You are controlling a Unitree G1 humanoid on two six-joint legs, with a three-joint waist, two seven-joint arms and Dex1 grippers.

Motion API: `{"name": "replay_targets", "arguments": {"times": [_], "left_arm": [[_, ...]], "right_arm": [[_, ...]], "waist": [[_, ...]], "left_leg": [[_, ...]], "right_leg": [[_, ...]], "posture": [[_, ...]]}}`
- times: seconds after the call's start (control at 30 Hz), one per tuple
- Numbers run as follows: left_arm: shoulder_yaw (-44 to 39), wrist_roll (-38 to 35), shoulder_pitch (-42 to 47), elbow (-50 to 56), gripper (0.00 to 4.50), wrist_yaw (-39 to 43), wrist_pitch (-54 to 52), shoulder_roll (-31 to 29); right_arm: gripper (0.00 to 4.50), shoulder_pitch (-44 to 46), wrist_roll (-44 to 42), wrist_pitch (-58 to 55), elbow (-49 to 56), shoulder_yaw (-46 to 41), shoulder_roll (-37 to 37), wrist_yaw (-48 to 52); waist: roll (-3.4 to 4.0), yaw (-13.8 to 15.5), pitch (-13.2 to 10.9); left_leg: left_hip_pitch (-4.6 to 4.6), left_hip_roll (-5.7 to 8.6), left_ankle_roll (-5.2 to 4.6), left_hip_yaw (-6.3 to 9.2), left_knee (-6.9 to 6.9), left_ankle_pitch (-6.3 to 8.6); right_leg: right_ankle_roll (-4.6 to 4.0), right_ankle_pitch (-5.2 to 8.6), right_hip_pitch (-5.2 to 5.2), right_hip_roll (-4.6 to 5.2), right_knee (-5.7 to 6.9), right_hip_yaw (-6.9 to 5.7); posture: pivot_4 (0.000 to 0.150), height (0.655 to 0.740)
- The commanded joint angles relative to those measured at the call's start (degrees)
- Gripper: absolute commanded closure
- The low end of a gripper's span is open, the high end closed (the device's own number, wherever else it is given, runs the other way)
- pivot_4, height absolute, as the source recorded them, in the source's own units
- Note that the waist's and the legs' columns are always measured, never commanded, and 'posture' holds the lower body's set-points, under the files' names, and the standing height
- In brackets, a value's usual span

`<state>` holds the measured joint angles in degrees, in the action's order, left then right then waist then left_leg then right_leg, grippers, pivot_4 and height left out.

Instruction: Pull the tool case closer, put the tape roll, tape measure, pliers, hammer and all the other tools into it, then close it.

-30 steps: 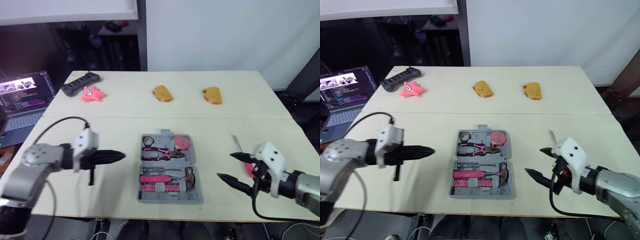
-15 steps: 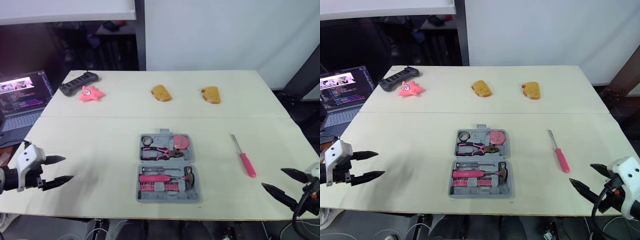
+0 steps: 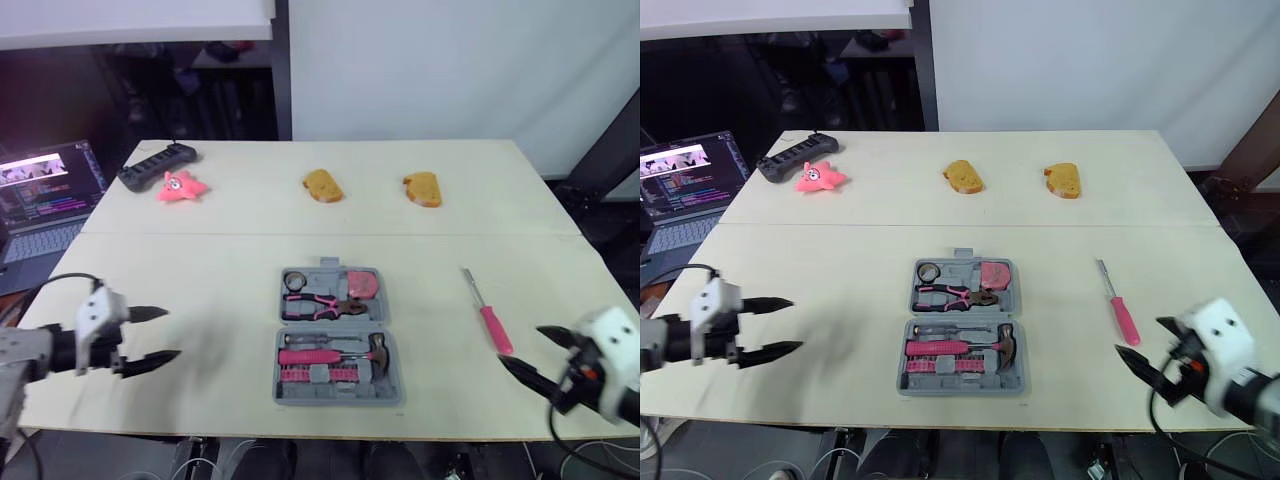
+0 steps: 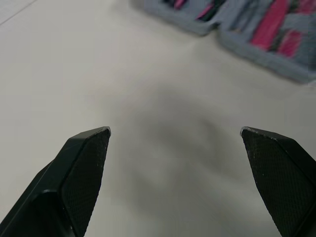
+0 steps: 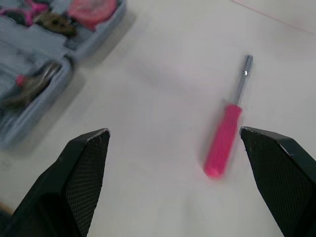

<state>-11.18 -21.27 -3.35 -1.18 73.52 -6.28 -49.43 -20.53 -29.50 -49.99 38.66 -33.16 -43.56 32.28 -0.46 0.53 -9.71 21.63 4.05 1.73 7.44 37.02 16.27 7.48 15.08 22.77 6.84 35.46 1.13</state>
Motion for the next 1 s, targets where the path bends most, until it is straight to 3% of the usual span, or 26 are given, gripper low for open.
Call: {"name": "replay_targets", "arguments": {"times": [0.03, 0.17, 0.33, 0.8, 0.9, 1.0], "left_arm": [[4.5, -1.8, -1.2, 12.3, 0.06, -2.5, -4.3, 1.9], [7.2, -2.2, -0.8, 18.7, 0.06, -5.5, -7.1, 4.1], [9.9, -3.0, 1.9, 24.8, 0.06, -9.1, -10.2, 6.2], [9.7, -4.0, -2.3, 32.2, 0.06, -13.9, -12.4, 6.5], [9.4, -4.0, -3.0, 32.8, 0.0, -14.5, -12.6, 6.1], [8.9, -4.3, -3.0, 33.1, 0.0, -14.9, -13.0, 5.7]], "right_arm": [[0.0, 10.9, 3.2, -12.1, -1.8, 5.6, 3.9, -13.7], [0.0, 20.7, 5.8, -20.3, -7.1, 9.0, 8.3, -20.8], [0.0, 31.1, 9.2, -26.7, -19.1, 12.9, 8.8, -24.3], [0.0, 43.0, 13.5, -21.9, -42.6, 22.4, 6.7, -19.3], [0.92, 42.5, 13.5, -21.5, -42.6, 22.6, 6.7, -18.4], [2.23, 41.7, 13.0, -22.3, -40.4, 22.0, 7.1, -18.0]], "waist": [[0.01, 0.1, 0.0], [0.07, 0.4, 0.0], [0.15, 0.1, 0.0], [0.23, -1.5, -0.1], [0.22, -1.4, -0.1], [0.22, -1.2, -0.1]], "left_leg": [[0.03, 0.0, 0.0, 0.01, -0.01, 0.0], [0.69, 0.06, 0.13, 0.16, 0.02, -0.1], [0.71, 0.13, 0.17, 0.14, 0.09, -0.14], [0.54, 0.12, 0.15, 0.03, 0.09, -0.16], [0.42, 0.11, 0.15, 0.04, 0.09, -0.16], [0.4, 0.11, 0.15, 0.04, 0.1, -0.16]], "right_leg": [[0.0, 0.0, 0.03, 0.0, -0.02, 0.0], [0.13, -0.14, 0.69, -0.03, 0.18, -0.08], [0.17, -0.16, 0.81, -0.02, 0.51, -0.09], [0.19, -0.17, 0.73, -0.12, 0.62, -0.1], [0.19, -0.17, 0.59, -0.13, 0.62, -0.09], [0.18, -0.17, 0.56, -0.13, 0.61, -0.09]], "posture": [[0.15, 0.74], [0.15, 0.74], [0.15, 0.74], [0.15, 0.74], [0.15, 0.74], [0.15, 0.74]]}}
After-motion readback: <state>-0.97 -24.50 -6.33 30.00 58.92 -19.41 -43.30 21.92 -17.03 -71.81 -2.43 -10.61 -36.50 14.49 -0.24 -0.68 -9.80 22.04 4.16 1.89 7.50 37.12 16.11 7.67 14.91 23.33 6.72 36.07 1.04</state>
